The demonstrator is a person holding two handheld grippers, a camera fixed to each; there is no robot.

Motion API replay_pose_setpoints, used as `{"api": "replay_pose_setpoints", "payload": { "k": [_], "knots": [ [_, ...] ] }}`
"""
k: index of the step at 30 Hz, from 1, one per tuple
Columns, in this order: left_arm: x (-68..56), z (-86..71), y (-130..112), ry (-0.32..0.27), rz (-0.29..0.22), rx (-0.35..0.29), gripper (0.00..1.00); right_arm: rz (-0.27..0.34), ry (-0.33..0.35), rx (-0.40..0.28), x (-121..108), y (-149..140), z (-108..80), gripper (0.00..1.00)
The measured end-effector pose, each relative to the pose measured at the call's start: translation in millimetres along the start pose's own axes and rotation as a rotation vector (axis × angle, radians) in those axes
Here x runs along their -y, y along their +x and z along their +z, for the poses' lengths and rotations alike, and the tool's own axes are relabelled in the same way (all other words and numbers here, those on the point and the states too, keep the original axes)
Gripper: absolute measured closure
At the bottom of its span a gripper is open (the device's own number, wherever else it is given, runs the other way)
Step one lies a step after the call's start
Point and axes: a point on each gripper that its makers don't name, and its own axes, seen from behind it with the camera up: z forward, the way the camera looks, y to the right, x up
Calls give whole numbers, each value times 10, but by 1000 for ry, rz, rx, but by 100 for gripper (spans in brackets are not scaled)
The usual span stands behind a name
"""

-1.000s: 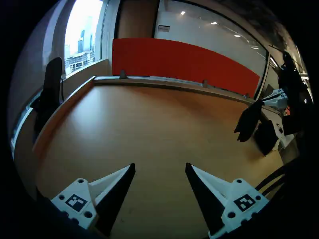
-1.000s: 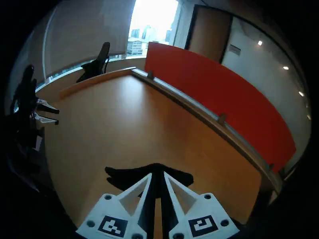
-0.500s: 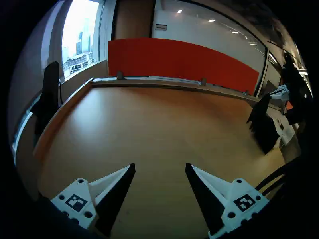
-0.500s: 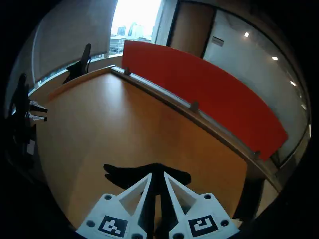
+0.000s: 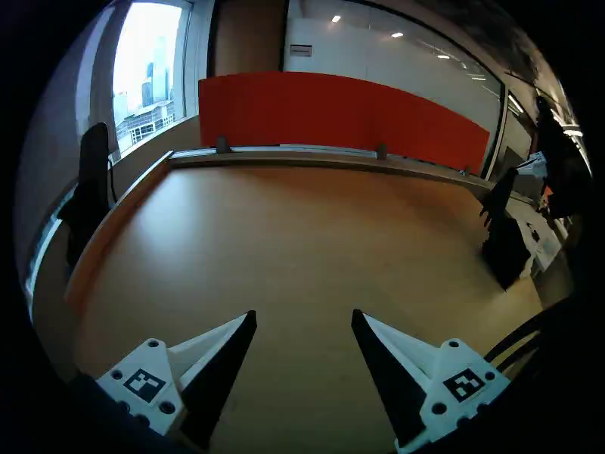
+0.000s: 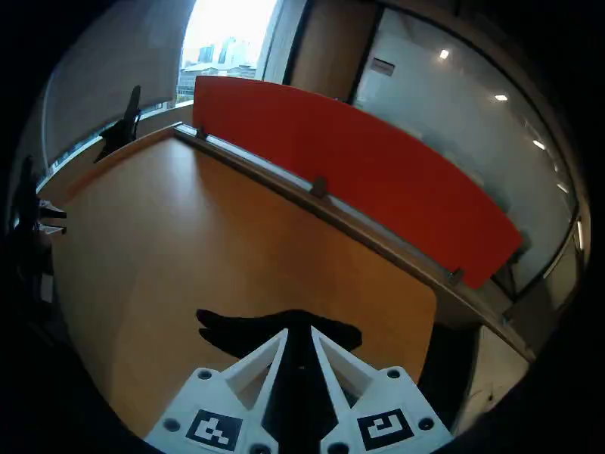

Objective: Fold towel

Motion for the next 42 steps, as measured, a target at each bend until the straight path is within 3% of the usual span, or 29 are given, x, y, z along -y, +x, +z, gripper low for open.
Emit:
{"api": "replay_pose_setpoints", "payload": {
  "k": [9,27,35,42],
  "knots": [
    [-81,2,57,3,23,0,6,13,-18,8,-284,-5,-7,94],
    [-199,9,92,-1,35,0,6,25,-27,9,-434,-30,-39,94],
    [-263,15,87,-11,45,3,6,38,-31,22,-441,-228,-157,94],
    [-341,17,94,-25,57,4,6,72,-39,56,-477,-625,-329,94]
  ]
}}
